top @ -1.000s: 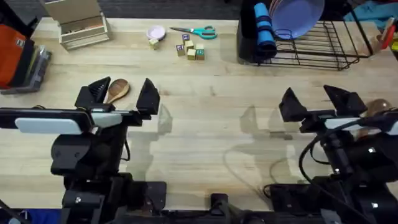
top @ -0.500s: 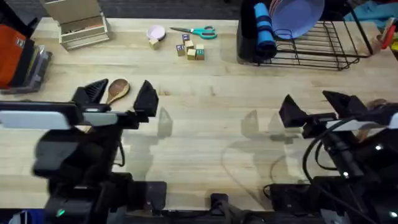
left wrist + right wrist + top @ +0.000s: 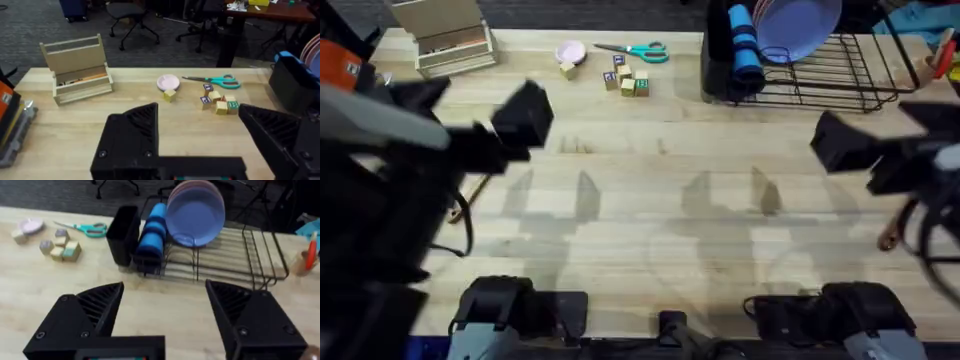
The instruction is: Pick up the spoon on the table one by one and put them onto the rack
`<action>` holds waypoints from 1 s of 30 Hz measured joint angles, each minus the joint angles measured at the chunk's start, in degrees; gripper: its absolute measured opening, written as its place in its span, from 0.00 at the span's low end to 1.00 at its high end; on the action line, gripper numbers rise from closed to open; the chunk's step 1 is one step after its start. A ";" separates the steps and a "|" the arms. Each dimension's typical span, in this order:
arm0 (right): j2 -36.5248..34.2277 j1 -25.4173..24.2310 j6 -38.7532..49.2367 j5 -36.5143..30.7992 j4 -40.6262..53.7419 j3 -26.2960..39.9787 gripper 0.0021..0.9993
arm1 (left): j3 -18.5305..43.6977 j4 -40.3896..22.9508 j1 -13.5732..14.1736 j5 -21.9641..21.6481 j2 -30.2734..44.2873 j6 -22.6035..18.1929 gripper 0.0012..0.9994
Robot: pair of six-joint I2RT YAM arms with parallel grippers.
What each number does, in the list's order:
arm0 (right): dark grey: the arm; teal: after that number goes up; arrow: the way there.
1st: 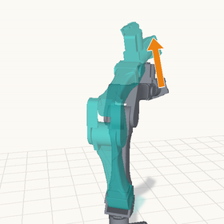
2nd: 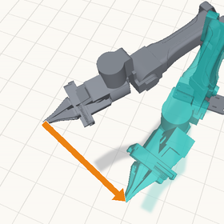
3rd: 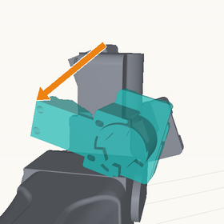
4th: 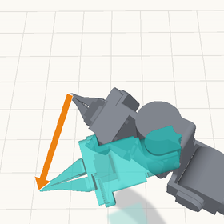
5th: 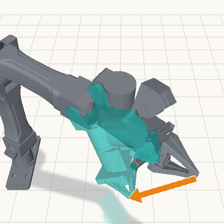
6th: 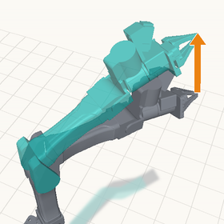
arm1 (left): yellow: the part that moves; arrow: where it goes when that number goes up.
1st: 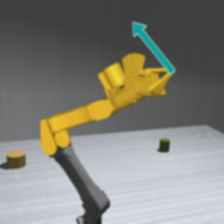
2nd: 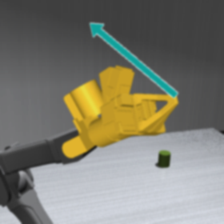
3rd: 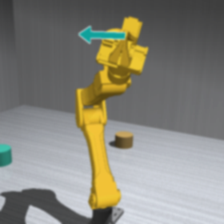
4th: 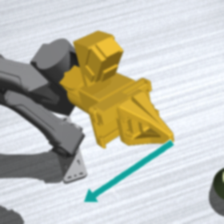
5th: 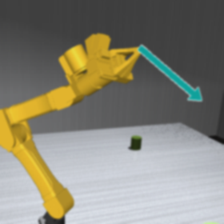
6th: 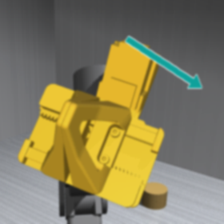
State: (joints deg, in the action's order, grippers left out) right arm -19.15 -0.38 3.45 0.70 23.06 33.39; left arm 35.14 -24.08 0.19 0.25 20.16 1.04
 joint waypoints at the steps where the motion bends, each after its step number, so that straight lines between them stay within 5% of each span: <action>1: -2.14 0.00 0.00 0.16 0.19 1.98 0.99 | 1.93 -0.24 0.00 0.00 1.70 0.00 0.99; 6: -12.25 0.00 0.00 0.23 1.06 13.07 0.99 | 12.39 -4.43 0.00 0.00 10.69 0.00 0.99; 16: -27.01 0.00 0.00 0.83 12.26 32.16 0.99 | 32.37 -23.68 0.00 0.00 29.17 0.00 0.99; 22: -30.65 0.00 0.00 2.62 13.96 34.93 0.99 | 38.97 -31.43 0.00 -0.64 37.45 0.00 0.99; 30: -30.83 0.00 0.00 3.27 14.79 35.03 0.99 | 39.69 -32.70 0.00 -1.55 40.85 -1.09 0.99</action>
State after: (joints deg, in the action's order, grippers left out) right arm -49.98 -0.38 3.44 3.97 37.85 68.42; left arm 74.83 -56.78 0.19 -1.30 61.01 -0.05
